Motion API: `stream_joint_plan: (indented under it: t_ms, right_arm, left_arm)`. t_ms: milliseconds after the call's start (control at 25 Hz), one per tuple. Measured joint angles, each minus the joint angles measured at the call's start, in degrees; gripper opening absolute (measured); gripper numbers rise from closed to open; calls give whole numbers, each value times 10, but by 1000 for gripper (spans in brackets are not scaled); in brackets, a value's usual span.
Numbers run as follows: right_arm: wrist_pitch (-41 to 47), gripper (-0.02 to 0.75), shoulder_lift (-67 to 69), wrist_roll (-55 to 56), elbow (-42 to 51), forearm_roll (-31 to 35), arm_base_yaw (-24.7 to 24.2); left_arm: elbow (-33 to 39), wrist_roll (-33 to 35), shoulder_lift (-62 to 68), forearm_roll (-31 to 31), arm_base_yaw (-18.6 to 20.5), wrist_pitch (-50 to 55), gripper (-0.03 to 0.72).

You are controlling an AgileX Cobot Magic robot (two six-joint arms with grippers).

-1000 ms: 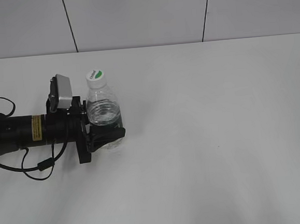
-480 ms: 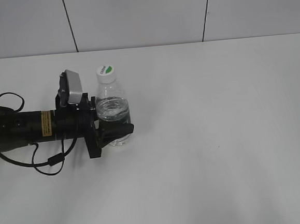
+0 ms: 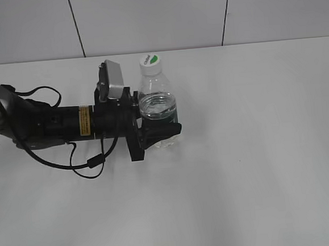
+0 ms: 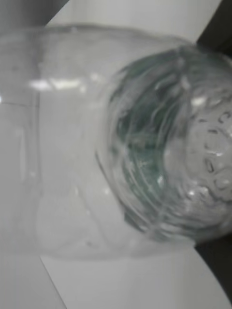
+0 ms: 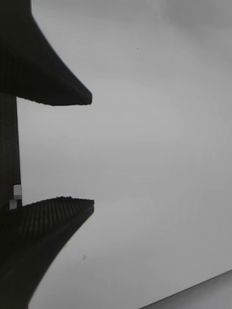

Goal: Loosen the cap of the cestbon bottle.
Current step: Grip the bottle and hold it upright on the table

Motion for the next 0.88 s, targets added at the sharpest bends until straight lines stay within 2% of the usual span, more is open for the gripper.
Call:
stream_joint_plan:
  t_ms: [400, 880]
  right_arm:
    - [-52, 461, 281, 1, -93, 20, 0]
    - [-105, 461, 371, 1, -104, 83, 0]
  left_arm:
    - [-3, -2, 1, -26, -36, 0, 402]
    - [-6, -4, 31, -33, -38, 21, 402]
